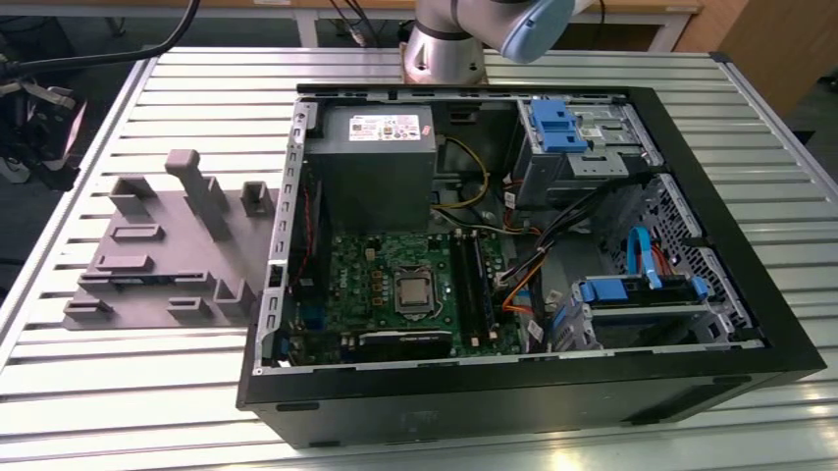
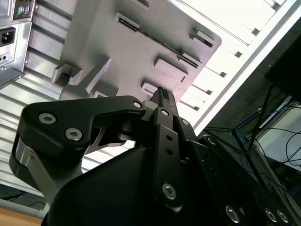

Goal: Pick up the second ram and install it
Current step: 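Pick up the second ram and move it above second insertion slot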

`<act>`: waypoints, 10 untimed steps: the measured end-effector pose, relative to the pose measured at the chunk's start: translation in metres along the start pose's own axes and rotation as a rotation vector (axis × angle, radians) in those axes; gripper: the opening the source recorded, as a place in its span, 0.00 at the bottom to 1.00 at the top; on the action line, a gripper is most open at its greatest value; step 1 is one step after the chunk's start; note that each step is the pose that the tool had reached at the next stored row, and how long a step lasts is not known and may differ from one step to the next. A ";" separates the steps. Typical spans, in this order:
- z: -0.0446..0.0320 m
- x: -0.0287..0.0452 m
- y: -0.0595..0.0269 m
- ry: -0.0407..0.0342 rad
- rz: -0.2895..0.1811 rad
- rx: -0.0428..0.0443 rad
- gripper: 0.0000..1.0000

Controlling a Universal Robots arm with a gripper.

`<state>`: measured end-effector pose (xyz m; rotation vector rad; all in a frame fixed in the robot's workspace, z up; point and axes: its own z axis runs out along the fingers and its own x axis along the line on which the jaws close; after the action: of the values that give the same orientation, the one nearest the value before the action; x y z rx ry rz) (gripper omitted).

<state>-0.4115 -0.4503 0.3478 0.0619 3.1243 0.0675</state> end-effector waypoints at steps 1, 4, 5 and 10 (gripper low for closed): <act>0.0000 0.0001 -0.0001 0.0002 -0.005 -0.0001 0.11; 0.0000 0.0001 -0.0001 0.0008 -0.018 -0.0003 0.11; 0.0000 0.0001 -0.0001 0.0010 -0.023 -0.0004 0.11; 0.0000 0.0002 -0.0002 0.0022 -0.052 -0.0009 0.11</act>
<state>-0.4117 -0.4505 0.3477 -0.0193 3.1259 0.0683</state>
